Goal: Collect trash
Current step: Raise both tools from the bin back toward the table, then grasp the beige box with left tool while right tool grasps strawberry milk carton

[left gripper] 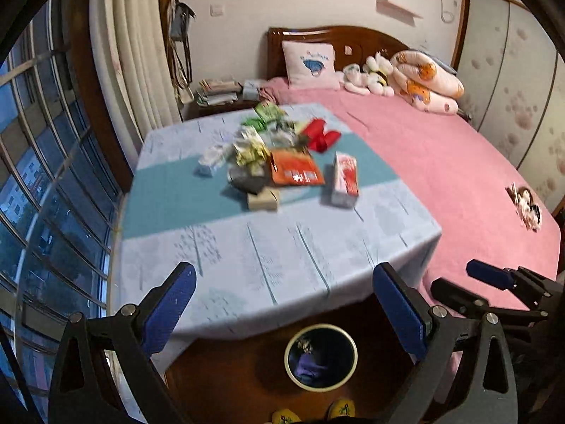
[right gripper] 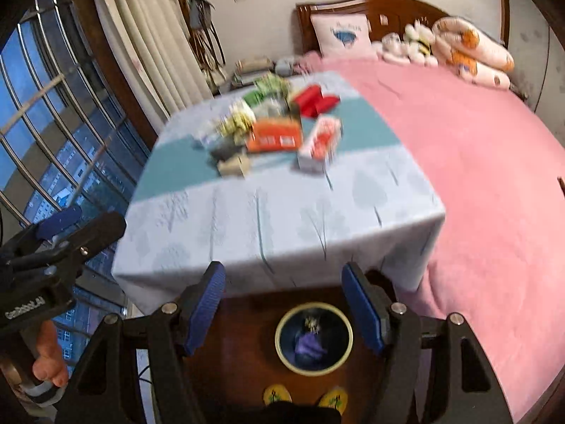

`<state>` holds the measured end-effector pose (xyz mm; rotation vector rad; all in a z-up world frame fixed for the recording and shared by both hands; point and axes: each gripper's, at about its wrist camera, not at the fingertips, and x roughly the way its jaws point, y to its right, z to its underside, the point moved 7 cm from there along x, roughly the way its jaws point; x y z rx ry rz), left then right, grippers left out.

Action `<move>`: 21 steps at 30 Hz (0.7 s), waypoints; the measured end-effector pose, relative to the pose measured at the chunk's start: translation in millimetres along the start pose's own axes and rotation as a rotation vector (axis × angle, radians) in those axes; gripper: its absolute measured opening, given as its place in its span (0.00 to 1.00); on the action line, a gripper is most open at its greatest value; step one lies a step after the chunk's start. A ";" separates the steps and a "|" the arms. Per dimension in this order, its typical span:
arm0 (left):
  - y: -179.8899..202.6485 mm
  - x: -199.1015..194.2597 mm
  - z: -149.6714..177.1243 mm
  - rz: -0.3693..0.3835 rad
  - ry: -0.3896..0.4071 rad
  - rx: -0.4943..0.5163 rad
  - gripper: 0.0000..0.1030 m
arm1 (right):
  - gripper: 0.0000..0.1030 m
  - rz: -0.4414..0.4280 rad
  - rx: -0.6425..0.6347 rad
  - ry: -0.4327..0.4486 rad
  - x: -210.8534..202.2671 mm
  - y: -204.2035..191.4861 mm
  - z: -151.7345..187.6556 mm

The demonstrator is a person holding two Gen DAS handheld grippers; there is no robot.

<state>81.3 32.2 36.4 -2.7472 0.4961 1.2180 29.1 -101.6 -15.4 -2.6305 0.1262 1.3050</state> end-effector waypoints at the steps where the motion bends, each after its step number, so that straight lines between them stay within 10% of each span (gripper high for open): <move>1: -3.9 -2.1 -8.1 0.000 0.009 -0.004 0.96 | 0.67 -0.004 -0.002 0.018 -3.3 -2.8 -9.4; 21: -45.5 57.8 -66.7 -0.040 -0.030 -0.105 0.96 | 0.67 0.016 -0.013 0.051 48.0 5.2 -115.6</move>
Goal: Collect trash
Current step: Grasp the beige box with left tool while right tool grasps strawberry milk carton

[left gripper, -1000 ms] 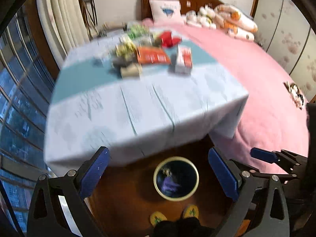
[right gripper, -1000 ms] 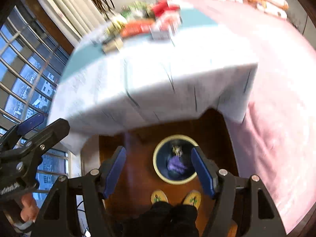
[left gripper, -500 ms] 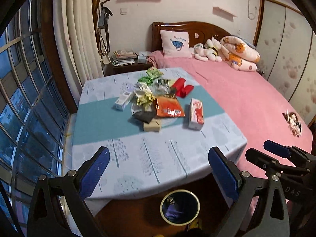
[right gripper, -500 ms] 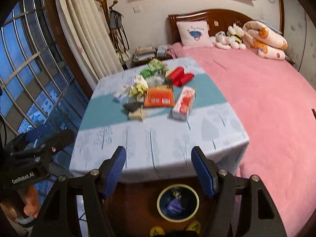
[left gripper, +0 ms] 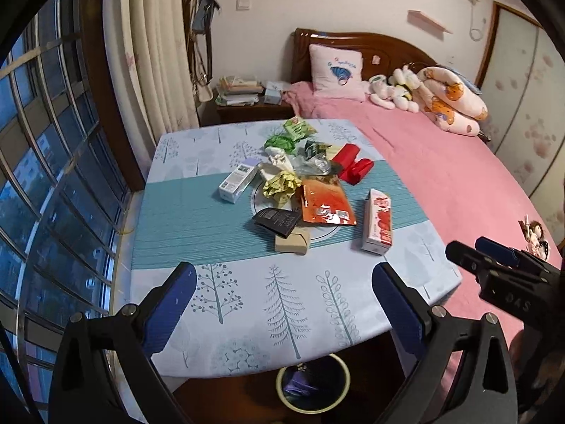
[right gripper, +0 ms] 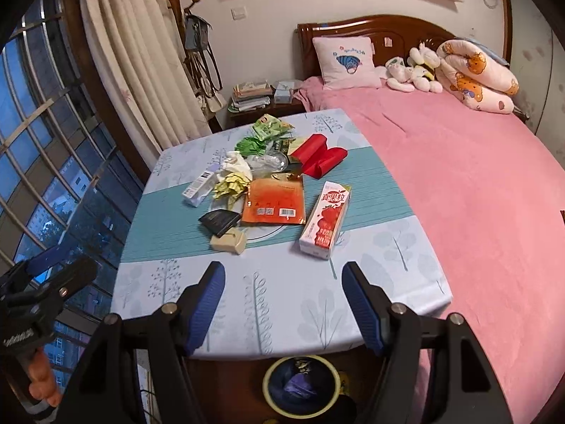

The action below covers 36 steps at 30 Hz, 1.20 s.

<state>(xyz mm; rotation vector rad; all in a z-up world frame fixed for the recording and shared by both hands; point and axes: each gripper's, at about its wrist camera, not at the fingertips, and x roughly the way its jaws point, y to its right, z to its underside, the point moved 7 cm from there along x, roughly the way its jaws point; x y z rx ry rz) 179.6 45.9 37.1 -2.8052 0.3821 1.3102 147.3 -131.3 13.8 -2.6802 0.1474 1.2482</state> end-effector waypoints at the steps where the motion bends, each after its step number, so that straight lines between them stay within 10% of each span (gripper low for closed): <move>1: -0.8 5.8 -0.2 -0.006 -0.010 -0.009 0.96 | 0.67 0.004 0.000 -0.012 10.4 3.8 -4.6; 20: 10.1 209.5 13.8 -0.095 -0.313 -0.206 0.96 | 0.67 -0.024 0.030 -0.344 218.8 65.1 -28.7; 30: 15.8 268.9 16.4 -0.200 -0.388 -0.254 0.92 | 0.65 -0.118 -0.053 -0.394 233.7 60.2 -24.8; 36: 6.8 281.6 18.9 -0.255 -0.427 -0.459 0.82 | 0.61 -0.162 -0.053 -0.424 234.7 62.3 -27.1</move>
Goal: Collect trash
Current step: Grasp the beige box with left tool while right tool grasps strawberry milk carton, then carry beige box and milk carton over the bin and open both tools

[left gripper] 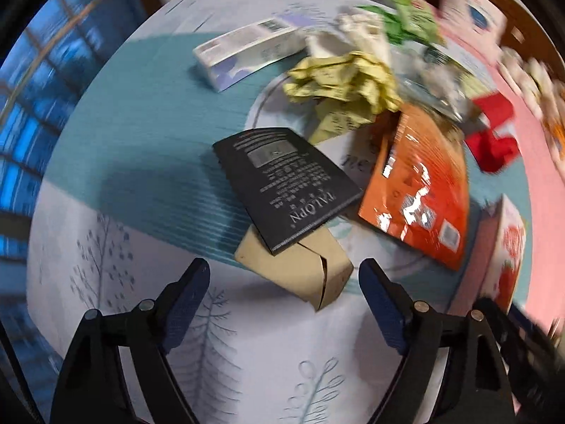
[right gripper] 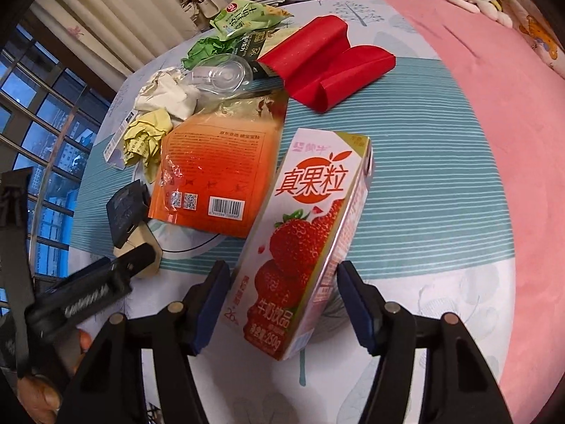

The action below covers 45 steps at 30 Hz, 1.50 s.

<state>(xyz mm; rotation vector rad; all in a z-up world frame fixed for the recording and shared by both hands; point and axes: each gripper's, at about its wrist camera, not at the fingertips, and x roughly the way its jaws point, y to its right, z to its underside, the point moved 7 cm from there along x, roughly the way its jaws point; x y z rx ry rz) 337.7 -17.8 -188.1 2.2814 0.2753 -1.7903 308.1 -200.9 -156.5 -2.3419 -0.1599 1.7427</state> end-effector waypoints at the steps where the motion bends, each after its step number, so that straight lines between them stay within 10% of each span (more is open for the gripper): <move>1: -0.3 1.8 -0.5 -0.004 -0.006 -0.032 0.82 | 0.61 -0.005 -0.002 -0.006 0.4 0.6 -1.5; 6: 1.0 3.7 -3.8 -0.049 -0.011 -0.127 0.81 | 0.61 -0.033 0.000 -0.023 3.6 4.5 -6.8; 17: 4.0 12.1 -9.9 -0.102 -0.054 -0.288 0.45 | 0.61 -0.060 -0.040 -0.034 5.6 4.6 -8.1; 45: -59.5 -109.3 74.7 0.167 0.131 0.117 0.38 | 0.56 -0.197 -0.058 0.085 -62.4 -45.8 55.4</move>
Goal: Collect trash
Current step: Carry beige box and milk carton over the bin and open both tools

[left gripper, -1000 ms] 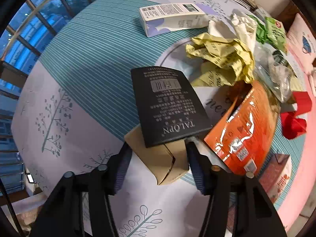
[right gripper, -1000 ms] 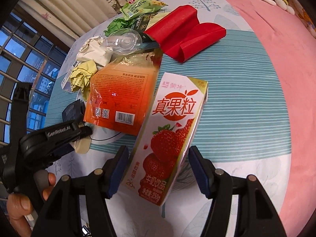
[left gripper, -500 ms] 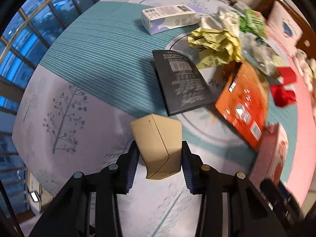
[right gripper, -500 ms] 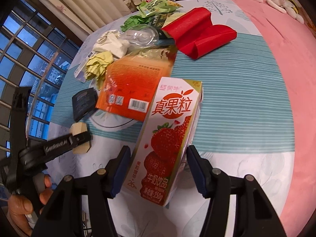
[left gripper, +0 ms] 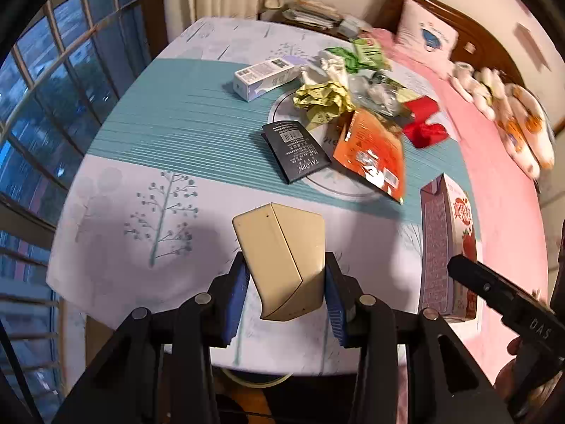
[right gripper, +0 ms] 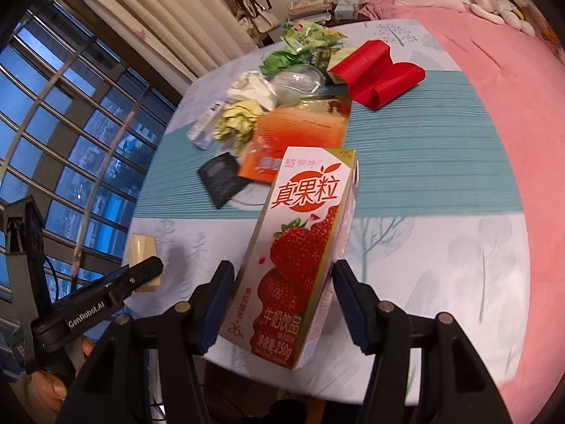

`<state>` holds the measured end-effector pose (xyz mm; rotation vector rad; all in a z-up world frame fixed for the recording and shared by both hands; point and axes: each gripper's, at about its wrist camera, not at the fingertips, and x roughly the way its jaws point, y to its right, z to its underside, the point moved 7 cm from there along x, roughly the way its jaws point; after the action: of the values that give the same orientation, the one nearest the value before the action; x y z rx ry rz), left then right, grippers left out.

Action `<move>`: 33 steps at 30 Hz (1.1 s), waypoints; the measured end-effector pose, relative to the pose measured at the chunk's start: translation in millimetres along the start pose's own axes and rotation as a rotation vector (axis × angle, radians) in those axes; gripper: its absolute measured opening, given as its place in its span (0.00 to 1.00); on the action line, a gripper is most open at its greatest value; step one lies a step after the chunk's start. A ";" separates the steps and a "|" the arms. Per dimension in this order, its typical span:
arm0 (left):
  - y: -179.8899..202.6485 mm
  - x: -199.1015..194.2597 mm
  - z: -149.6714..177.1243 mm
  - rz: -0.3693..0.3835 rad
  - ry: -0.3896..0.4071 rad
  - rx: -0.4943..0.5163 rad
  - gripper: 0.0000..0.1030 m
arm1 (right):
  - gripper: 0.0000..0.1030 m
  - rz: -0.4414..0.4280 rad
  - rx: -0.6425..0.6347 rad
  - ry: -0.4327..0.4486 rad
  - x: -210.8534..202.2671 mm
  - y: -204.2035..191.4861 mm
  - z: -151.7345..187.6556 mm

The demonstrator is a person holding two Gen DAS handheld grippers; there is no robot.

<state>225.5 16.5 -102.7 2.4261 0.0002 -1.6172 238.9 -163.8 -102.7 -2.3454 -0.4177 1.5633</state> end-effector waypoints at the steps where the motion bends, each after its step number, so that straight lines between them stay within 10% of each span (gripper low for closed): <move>1: -3.1 -7.4 4.4 0.008 0.003 0.023 0.38 | 0.56 -0.003 0.008 0.013 -7.0 -5.8 6.8; 17: -41.7 -55.5 127.9 0.097 -0.039 0.352 0.38 | 0.56 0.033 0.143 0.091 -44.3 -78.6 170.5; 33: -53.5 81.1 258.2 0.108 -0.253 0.441 0.38 | 0.56 0.086 0.244 -0.134 92.6 -27.6 310.4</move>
<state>15.4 10.4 -281.3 2.4359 -0.5766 -2.0342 -16.6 -77.4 -284.1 -2.1076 -0.1459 1.7108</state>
